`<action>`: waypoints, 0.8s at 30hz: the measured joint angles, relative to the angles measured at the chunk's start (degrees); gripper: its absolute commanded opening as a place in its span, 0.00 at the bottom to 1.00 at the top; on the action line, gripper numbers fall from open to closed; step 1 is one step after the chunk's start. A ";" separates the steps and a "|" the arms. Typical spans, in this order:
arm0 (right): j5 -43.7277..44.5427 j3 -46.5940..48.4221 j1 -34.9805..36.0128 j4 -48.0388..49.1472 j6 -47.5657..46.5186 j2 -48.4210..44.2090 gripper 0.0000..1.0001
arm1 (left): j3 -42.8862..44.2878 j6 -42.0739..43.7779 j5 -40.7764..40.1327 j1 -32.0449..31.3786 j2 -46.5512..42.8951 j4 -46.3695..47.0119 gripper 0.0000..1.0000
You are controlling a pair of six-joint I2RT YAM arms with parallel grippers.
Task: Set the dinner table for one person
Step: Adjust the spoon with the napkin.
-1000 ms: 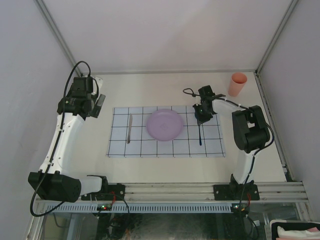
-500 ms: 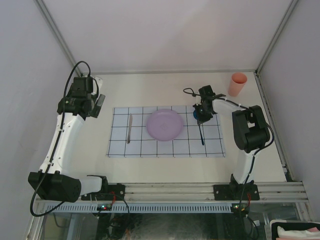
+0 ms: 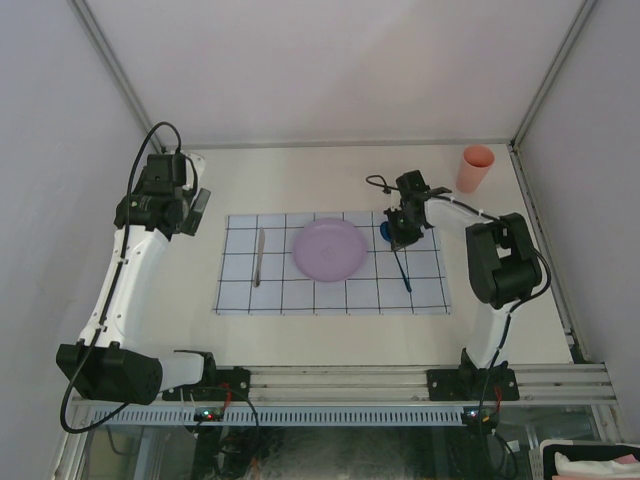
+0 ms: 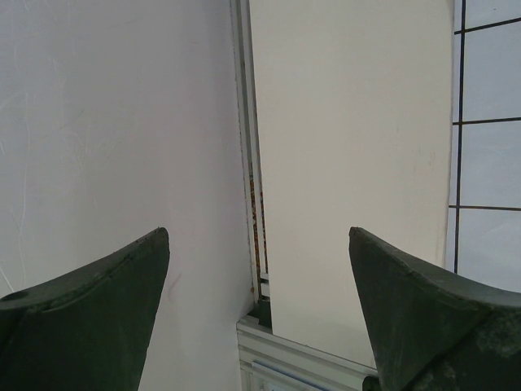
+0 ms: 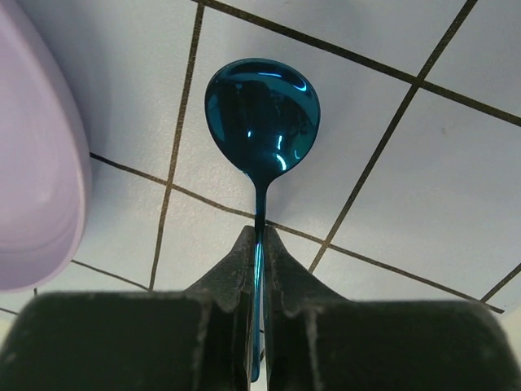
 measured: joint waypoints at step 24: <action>-2.19 -7.28 4.26 -4.31 12.83 -8.74 0.00 | 0.00 -0.04 0.50 0.00 -0.13 -0.22 0.95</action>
